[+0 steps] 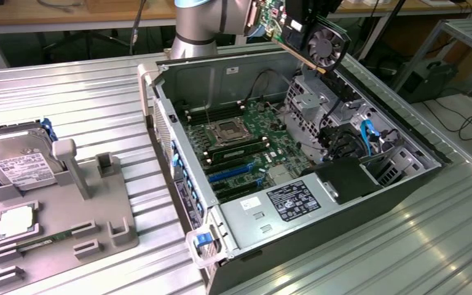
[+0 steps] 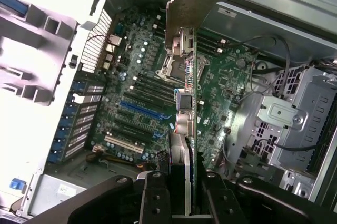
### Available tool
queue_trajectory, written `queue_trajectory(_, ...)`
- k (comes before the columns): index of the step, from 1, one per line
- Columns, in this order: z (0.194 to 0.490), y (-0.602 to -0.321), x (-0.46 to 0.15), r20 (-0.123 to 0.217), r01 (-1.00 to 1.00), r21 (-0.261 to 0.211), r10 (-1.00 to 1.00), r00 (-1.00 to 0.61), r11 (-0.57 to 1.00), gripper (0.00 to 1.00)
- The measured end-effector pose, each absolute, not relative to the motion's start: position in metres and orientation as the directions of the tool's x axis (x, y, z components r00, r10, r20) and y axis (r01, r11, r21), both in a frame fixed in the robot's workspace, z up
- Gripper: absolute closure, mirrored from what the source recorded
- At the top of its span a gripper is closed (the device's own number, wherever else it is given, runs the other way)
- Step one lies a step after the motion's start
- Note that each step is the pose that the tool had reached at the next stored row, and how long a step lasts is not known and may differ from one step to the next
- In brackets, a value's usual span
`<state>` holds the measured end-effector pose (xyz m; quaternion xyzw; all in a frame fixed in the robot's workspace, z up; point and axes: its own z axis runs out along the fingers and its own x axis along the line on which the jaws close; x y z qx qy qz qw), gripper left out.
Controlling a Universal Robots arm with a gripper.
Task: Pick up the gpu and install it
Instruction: 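Insert the gpu into the slot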
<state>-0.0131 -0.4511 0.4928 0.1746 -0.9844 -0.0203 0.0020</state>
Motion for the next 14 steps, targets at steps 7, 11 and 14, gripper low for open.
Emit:
queue_trajectory(7, 0.4926, -0.4515, -0.0131, -0.003, -0.366, 0.041, -0.367, -0.930, 0.930, 0.72)
queue_trajectory(11, 0.4927, -0.4516, -0.0131, -0.003, -0.379, 0.041, -0.380, -0.925, 0.924, 0.72)
queue_trajectory(14, 0.4926, -0.4519, -0.0131, -0.003, -0.390, 0.041, -0.390, -0.921, 0.920, 0.72)
